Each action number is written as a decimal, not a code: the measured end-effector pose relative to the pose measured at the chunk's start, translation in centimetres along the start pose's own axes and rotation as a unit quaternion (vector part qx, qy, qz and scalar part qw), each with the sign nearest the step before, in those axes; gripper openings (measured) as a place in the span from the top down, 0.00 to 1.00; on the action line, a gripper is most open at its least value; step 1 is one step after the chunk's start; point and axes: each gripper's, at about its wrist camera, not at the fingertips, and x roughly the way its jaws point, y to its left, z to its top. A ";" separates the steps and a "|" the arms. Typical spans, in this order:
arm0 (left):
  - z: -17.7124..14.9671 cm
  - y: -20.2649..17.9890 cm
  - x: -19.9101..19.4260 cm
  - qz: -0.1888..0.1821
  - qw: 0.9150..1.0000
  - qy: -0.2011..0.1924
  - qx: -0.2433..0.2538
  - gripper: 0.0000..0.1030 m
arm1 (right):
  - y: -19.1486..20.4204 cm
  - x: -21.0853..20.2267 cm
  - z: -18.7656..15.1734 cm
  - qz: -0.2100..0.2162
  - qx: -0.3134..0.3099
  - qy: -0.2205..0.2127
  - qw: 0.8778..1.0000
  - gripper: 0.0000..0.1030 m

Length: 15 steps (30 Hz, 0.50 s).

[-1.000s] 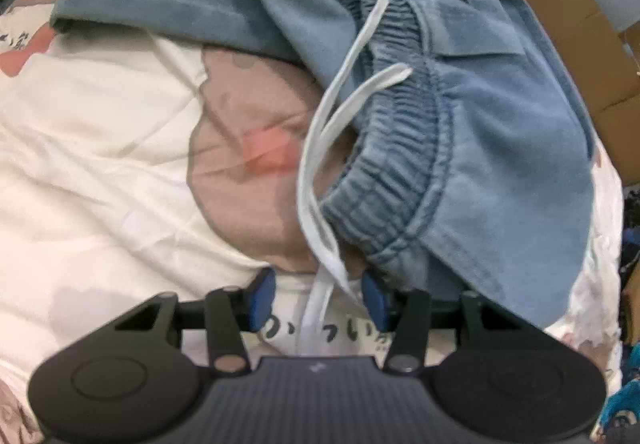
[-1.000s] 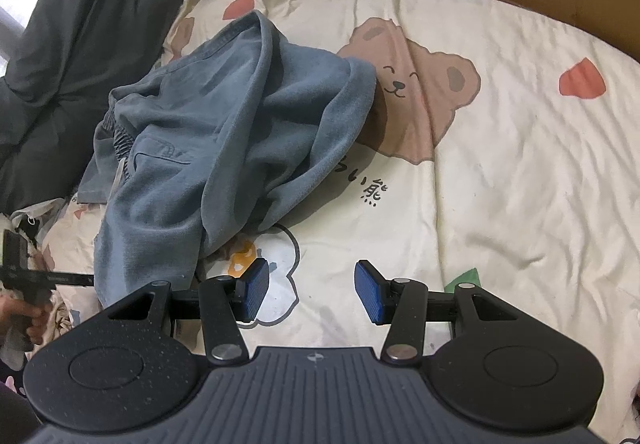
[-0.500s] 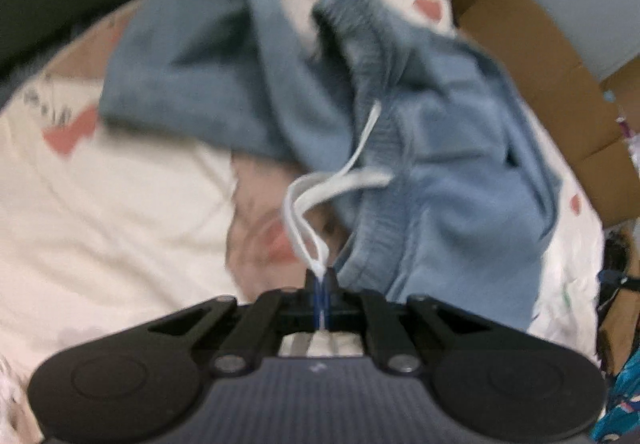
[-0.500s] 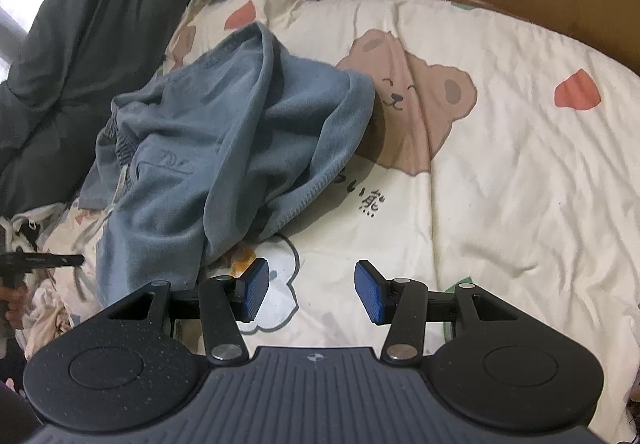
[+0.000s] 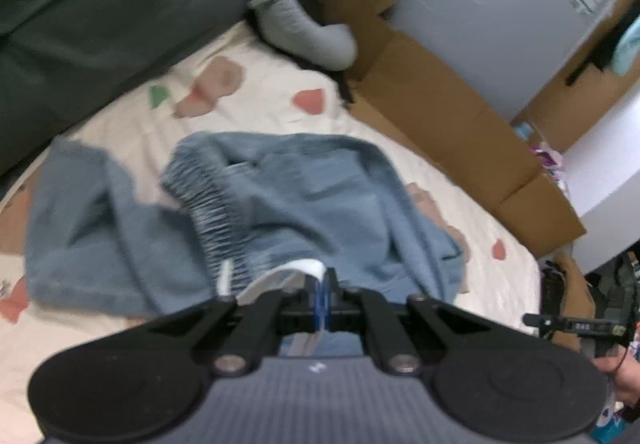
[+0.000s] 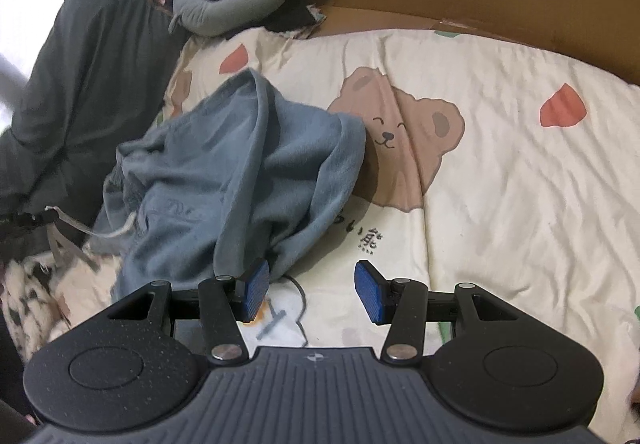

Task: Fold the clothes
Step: 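Pull the drawstring with the left gripper across the jeans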

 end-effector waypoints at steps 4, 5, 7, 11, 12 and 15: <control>0.3 -2.3 1.2 -0.014 1.000 0.005 0.019 0.99 | 0.5 0.1 0.3 0.002 -0.013 -0.004 1.000 0.47; 0.4 -2.8 1.7 -0.018 1.000 0.006 0.022 0.99 | 0.6 0.1 0.3 0.003 -0.016 -0.003 1.000 0.47; 0.4 -3.4 2.4 -0.021 0.999 0.008 0.024 0.99 | 0.8 0.1 0.2 0.005 -0.023 -0.002 1.000 0.47; 0.4 -4.5 4.0 -0.023 0.999 0.014 0.032 0.98 | 0.9 0.2 0.1 0.006 -0.029 -0.001 1.000 0.46; 0.4 -4.7 4.5 -0.020 0.999 0.015 0.032 0.98 | 0.9 0.2 0.1 0.006 -0.029 -0.001 1.000 0.46; 0.3 -5.3 5.7 -0.019 0.999 0.019 0.030 0.98 | 0.8 0.2 0.0 0.005 -0.027 -0.001 1.000 0.46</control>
